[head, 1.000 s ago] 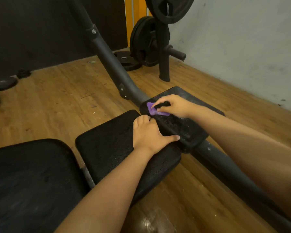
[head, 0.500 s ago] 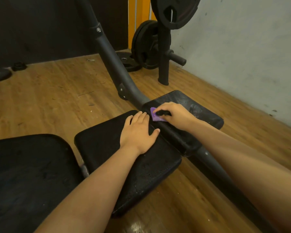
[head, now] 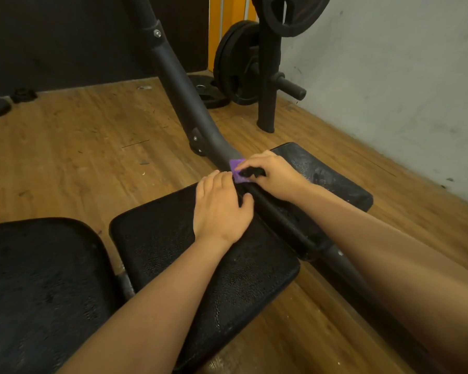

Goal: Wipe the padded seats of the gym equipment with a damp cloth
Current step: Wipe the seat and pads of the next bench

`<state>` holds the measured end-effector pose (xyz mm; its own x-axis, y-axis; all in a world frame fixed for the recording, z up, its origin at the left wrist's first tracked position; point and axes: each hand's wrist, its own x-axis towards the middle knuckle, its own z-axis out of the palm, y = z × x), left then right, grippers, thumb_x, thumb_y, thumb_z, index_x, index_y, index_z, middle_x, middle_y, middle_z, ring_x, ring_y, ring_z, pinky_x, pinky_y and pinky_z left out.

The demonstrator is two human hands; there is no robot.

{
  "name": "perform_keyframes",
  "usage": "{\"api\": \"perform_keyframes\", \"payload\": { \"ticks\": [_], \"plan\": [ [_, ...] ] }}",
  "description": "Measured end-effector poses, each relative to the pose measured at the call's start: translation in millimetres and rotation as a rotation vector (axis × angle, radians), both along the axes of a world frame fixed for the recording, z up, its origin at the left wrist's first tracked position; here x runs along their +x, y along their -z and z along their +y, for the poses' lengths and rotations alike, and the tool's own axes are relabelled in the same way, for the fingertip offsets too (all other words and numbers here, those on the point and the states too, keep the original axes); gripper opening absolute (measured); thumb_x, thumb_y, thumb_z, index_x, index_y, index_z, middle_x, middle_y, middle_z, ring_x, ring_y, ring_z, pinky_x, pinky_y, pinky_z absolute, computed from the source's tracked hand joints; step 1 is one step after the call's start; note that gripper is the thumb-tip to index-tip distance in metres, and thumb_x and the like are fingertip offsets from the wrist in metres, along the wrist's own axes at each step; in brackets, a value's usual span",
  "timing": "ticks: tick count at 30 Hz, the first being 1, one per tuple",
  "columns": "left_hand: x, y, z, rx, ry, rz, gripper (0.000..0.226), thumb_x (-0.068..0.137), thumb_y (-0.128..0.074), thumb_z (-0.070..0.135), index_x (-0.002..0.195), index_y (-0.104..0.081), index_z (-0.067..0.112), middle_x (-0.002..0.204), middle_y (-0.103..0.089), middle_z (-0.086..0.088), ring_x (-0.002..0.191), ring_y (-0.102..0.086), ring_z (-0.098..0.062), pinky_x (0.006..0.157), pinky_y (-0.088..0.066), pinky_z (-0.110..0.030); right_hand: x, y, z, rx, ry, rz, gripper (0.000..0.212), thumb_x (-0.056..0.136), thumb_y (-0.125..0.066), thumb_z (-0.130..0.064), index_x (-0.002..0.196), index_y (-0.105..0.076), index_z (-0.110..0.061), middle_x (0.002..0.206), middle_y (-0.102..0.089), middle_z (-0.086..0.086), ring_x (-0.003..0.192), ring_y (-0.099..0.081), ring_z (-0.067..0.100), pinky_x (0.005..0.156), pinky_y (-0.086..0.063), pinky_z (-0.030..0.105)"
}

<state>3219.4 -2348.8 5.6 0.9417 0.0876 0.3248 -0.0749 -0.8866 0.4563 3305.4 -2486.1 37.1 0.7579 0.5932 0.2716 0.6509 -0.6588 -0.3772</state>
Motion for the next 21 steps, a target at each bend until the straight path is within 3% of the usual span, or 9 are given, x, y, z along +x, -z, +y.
{"api": "perform_keyframes", "payload": {
  "ticks": [2,4,8,12,14,16,19,21],
  "plan": [
    [-2,-1,2,-0.068,-0.113,-0.071,0.04,0.094,-0.046,0.033,0.129,-0.052,0.014,0.132,-0.056,-0.003,0.132,-0.038,-0.019,0.115,-0.021,-0.036,-13,-6,-4,-0.048,-0.154,0.021,0.032,0.076,-0.062,0.013,0.099,-0.074,-0.005,0.103,-0.071,0.006,0.093,-0.048,-0.014,0.089,-0.025,0.0],
    [-2,-1,3,-0.087,-0.197,-0.067,0.038,0.095,-0.045,0.032,0.128,-0.054,0.015,0.13,-0.057,-0.001,0.129,-0.042,-0.018,0.114,-0.023,-0.037,-28,-9,-10,-0.091,-0.234,0.069,0.032,0.075,-0.06,0.015,0.097,-0.073,-0.004,0.104,-0.071,0.005,0.094,-0.053,-0.008,0.089,-0.025,-0.001],
    [-1,2,2,0.035,-0.172,0.032,0.048,0.092,-0.049,0.044,0.13,-0.052,0.016,0.135,-0.051,-0.001,0.13,-0.04,-0.019,0.112,-0.024,-0.039,-53,-14,-40,-0.152,-0.204,0.142,0.036,0.08,-0.058,0.011,0.105,-0.07,-0.011,0.109,-0.065,-0.006,0.096,-0.05,0.009,0.088,-0.028,0.004],
    [1,2,1,0.045,-0.175,0.039,0.054,0.091,-0.049,0.051,0.13,-0.051,0.014,0.132,-0.05,-0.003,0.127,-0.041,-0.022,0.11,-0.024,-0.039,-72,-13,-56,-0.174,-0.148,0.187,0.043,0.083,-0.059,0.006,0.118,-0.064,-0.019,0.108,-0.058,-0.017,0.101,-0.047,0.005,0.089,-0.032,0.006],
    [1,2,0,0.03,-0.178,0.033,0.05,0.093,-0.047,0.048,0.129,-0.052,0.014,0.13,-0.051,-0.003,0.126,-0.041,-0.022,0.11,-0.025,-0.039,-72,-14,-53,-0.137,-0.091,0.208,0.043,0.084,-0.063,0.0,0.122,-0.059,-0.021,0.105,-0.054,-0.023,0.101,-0.046,-0.005,0.088,-0.033,0.003],
    [1,1,0,-0.005,-0.186,0.025,0.043,0.095,-0.046,0.042,0.127,-0.054,0.014,0.129,-0.052,-0.003,0.125,-0.042,-0.021,0.109,-0.025,-0.038,-65,-16,-47,-0.098,-0.066,0.188,0.04,0.081,-0.069,-0.003,0.117,-0.059,-0.018,0.11,-0.053,-0.016,0.102,-0.049,-0.007,0.092,-0.037,0.007],
    [1,1,2,-0.076,-0.196,0.01,0.035,0.096,-0.045,0.032,0.126,-0.055,0.017,0.129,-0.054,-0.001,0.126,-0.043,-0.019,0.11,-0.025,-0.037,-45,-14,-29,-0.103,-0.087,0.127,0.032,0.075,-0.074,-0.001,0.104,-0.067,-0.014,0.111,-0.06,0.0,0.103,-0.053,0.008,0.093,-0.04,0.019],
    [1,1,2,-0.106,-0.193,-0.001,0.032,0.096,-0.045,0.026,0.125,-0.056,0.018,0.128,-0.056,0.001,0.125,-0.043,-0.018,0.11,-0.024,-0.035,-29,-12,-9,-0.122,-0.101,0.086,0.03,0.072,-0.076,-0.002,0.1,-0.071,-0.013,0.104,-0.065,0.002,0.1,-0.054,0.013,0.088,-0.036,0.013]
  ]
}}
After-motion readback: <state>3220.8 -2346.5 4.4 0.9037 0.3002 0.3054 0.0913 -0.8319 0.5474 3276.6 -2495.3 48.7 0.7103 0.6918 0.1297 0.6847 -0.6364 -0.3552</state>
